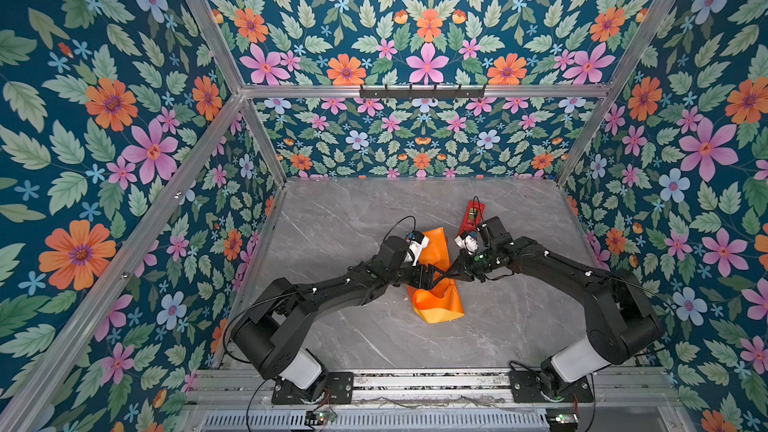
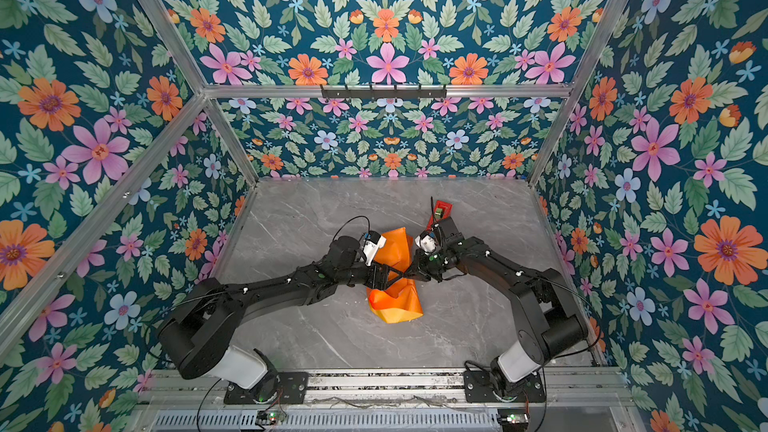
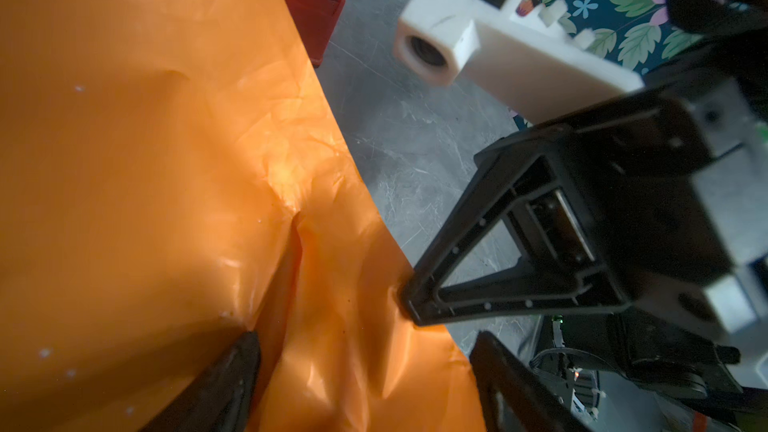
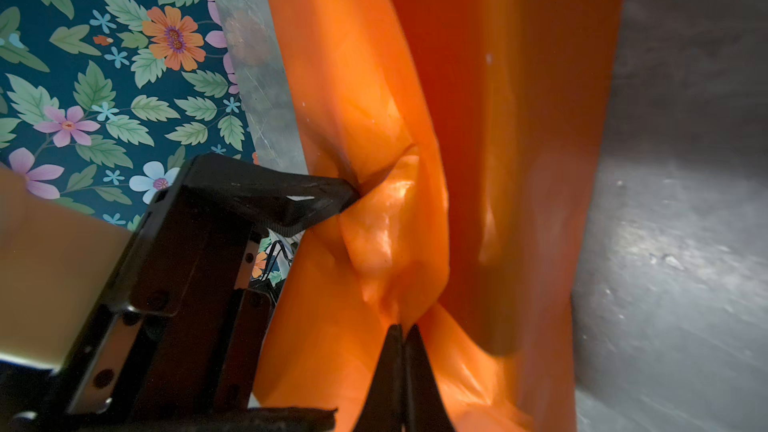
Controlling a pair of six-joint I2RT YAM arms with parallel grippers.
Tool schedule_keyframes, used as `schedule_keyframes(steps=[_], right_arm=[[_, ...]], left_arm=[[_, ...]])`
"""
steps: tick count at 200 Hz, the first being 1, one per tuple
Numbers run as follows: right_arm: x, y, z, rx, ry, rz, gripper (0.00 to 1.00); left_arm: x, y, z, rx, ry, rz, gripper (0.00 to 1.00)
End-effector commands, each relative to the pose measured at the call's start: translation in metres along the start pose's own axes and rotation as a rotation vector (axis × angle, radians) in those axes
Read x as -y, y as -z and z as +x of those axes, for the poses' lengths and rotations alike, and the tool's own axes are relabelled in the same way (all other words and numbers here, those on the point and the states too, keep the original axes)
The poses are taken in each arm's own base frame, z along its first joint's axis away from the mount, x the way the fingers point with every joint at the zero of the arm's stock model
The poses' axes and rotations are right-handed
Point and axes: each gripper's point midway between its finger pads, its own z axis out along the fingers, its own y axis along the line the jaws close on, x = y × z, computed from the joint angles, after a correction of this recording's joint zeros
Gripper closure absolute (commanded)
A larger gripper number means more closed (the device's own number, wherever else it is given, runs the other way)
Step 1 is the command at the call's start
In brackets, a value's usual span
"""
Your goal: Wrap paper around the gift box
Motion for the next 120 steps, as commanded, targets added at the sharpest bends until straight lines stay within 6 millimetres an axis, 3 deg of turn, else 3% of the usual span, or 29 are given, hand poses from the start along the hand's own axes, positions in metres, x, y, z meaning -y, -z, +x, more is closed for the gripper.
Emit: schedule_keyframes(steps=[1,99,103,120], right_arm=[[0.002,0.004,-0.003,-0.005,0.028,0.021,1.00],[0.007,0.008,-0.018,-0.021,0.081,0.075,1.00],[0.015,0.001,-0.018,-0.040,0.062,0.088,1.00],[0.014,0.000,-0.022,-0.037,0.065,0.084,1.00]], left_arm=[[-0.013,-0.001,0.024,-0.087,0.058,-0.046,0.15],[-0.008,-0.001,0.020,-0.079,0.077,-0.013,0.14],[-0.008,-0.001,0.021,-0.080,0.078,-0.012,0.14],[-0.009,-0.001,0.020,-0.080,0.077,-0.014,0.14]])
